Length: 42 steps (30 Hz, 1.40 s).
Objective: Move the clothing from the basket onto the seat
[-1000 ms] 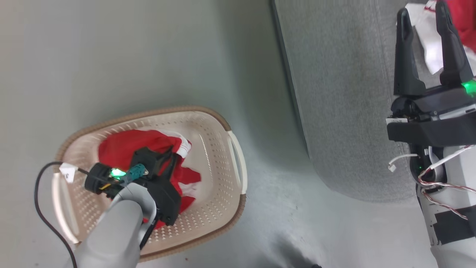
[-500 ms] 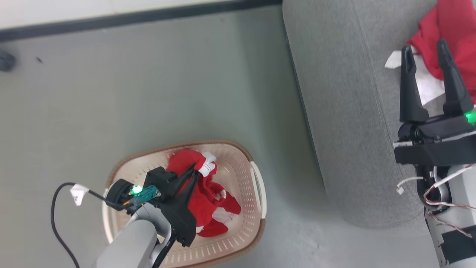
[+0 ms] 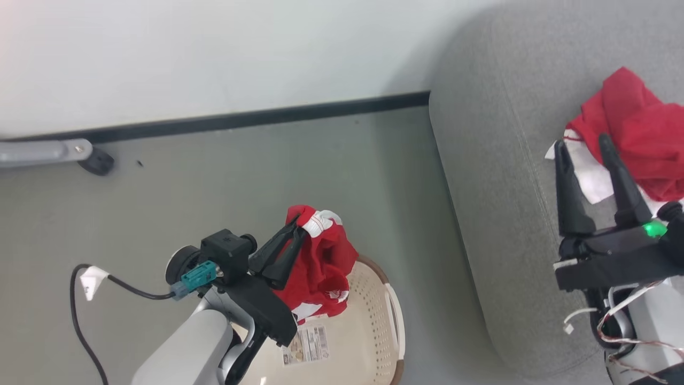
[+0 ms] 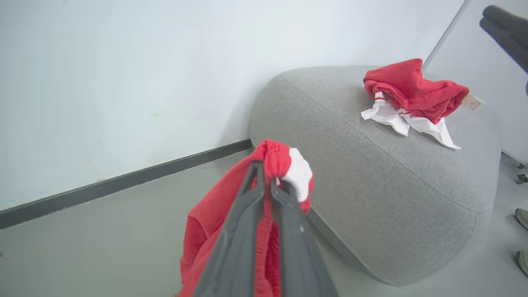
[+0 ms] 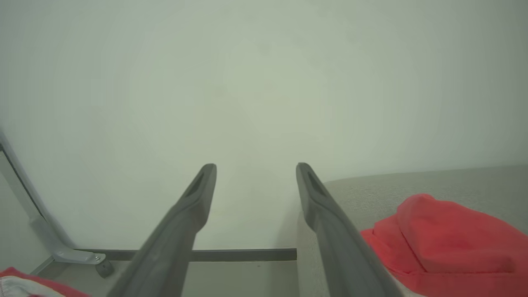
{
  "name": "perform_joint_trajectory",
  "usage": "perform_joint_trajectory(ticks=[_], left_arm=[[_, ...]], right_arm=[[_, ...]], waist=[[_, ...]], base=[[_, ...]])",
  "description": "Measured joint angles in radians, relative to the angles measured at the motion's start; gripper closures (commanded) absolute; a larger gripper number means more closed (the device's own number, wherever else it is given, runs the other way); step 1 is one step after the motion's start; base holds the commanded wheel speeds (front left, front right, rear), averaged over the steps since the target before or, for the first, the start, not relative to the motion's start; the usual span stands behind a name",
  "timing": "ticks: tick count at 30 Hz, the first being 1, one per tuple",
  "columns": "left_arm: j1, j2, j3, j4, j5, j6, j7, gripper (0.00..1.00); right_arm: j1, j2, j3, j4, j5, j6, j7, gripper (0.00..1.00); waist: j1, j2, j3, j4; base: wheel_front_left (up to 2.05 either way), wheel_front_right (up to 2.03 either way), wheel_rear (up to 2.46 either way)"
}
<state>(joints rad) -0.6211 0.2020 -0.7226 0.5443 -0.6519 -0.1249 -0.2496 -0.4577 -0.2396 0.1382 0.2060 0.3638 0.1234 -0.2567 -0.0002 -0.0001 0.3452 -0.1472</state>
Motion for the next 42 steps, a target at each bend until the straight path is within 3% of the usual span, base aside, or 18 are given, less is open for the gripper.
perform_joint_trajectory(ticks=[19, 26, 30, 36, 42], left_arm=[[-0.033, 0.026, -0.024, -0.157, -0.043, 0.0, 0.0, 1.0], [-0.054, 0.023, -0.024, -0.175, -0.051, -0.003, 0.016, 1.0], [-0.071, 0.021, -0.025, -0.179, -0.053, -0.007, 0.025, 1.0], [-0.093, 0.014, -0.03, -0.183, -0.078, -0.007, 0.037, 1.0], [-0.097, 0.009, -0.037, -0.199, -0.078, -0.007, 0.047, 1.0]], right_arm=[[0.153, -0.027, 0.16, 0.012, 0.08, 0.0, 0.0, 0.0], [0.162, -0.055, 0.249, -0.005, 0.104, 0.0, 0.0, 0.0], [0.154, -0.057, 0.373, 0.006, 0.104, 0.0, 0.0, 0.0], [0.097, -0.06, 0.514, 0.065, 0.104, 0.0, 0.0, 0.0], [0.036, -0.048, 0.591, 0.138, 0.121, 0.0, 0.0, 0.0]], waist=[[0.0, 0.0, -0.252, 0.062], [0.0002, 0.0001, -0.263, 0.08], [0.0002, 0.0002, -0.259, 0.087], [0.0002, 0.0002, -0.256, 0.101], [0.0003, 0.0002, -0.248, 0.114]], base=[[0.0, 0.0, 0.0], [0.0, 0.0, 0.0], [0.0, 0.0, 0.0], [0.0, 0.0, 0.0], [0.0, 0.0, 0.0]])
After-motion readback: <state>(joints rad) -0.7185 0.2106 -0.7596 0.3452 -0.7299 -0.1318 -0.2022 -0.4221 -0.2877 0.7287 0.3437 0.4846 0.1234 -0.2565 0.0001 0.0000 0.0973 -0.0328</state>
